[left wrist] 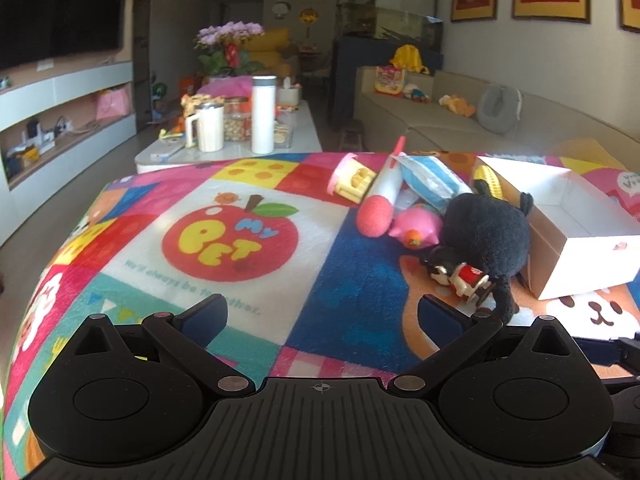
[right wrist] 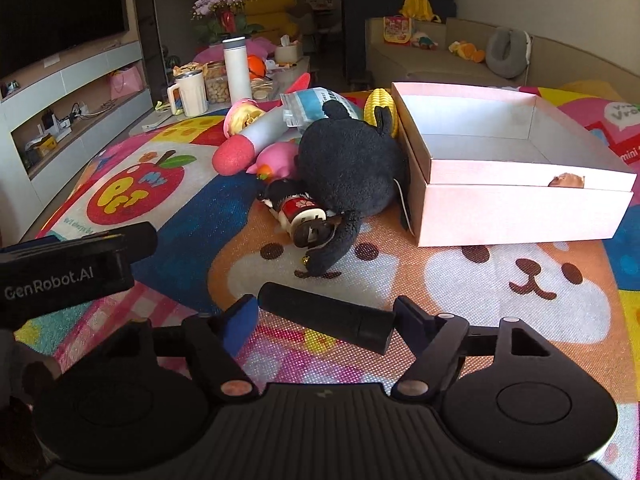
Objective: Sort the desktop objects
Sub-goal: 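Grasp the small red-shirted keychain figure with the left gripper while the right holds the cylinder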
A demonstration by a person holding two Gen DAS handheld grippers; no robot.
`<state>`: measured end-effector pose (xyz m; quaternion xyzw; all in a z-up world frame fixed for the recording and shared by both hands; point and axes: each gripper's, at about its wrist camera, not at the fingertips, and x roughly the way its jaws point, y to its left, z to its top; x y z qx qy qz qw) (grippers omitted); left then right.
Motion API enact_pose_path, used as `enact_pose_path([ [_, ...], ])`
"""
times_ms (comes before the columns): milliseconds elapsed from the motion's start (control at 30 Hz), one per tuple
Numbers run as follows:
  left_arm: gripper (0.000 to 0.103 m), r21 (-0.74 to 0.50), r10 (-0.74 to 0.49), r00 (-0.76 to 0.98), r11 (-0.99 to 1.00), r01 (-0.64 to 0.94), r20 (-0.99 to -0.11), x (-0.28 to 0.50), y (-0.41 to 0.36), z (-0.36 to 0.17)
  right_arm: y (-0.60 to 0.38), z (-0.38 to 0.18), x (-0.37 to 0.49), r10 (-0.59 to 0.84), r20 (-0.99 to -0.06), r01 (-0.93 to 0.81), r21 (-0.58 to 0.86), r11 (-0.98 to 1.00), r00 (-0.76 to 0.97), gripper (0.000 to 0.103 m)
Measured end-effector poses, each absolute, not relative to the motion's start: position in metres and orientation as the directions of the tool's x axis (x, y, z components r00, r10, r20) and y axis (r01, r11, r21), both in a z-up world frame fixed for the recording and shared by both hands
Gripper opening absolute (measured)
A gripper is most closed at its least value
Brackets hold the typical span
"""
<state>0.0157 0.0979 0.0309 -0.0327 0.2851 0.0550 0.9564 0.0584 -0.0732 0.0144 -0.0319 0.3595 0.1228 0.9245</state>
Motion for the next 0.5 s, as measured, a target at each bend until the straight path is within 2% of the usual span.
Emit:
enact_pose_path([
  [133, 0.103, 0.043, -0.068, 0.829, 0.993, 0.11, -0.555, 0.033, 0.068, 0.026, -0.117, 0.015, 0.049, 0.215, -0.668, -0.287, 0.003, 0.958, 0.713, 0.075],
  [233, 0.103, 0.083, -0.143, 0.81, 0.97, 0.23, -0.569, 0.048, 0.046, 0.019, -0.158, 0.014, 0.043, 0.157, -0.649, -0.253, -0.057, 0.966, 0.745, 0.075],
  [333, 0.103, 0.14, -0.125, 0.819, 0.96, 0.242, -0.56, 0.065, 0.031, 0.013, -0.191, 0.013, 0.043, 0.131, -0.635, -0.208, -0.047, 0.977, 0.761, 0.075],
  [433, 0.102, 0.109, -0.12, 0.816, 0.97, 0.218, -0.566, 0.079, 0.035, 0.011, -0.223, 0.015, 0.047, 0.18, -0.623, -0.15, 0.102, 0.983, 0.761, 0.077],
  [467, 0.1, 0.097, -0.12, 0.815, 0.973, 0.211, -0.567, 0.082, 0.037, 0.011, -0.227, 0.014, 0.048, 0.191, -0.617, -0.14, 0.13, 0.982, 0.764, 0.078],
  [500, 0.091, 0.095, -0.123, 0.814, 0.972, 0.213, -0.568, 0.084, 0.038, 0.011, -0.229, 0.014, 0.048, 0.192, -0.612, -0.131, 0.144, 0.981, 0.768, 0.081],
])
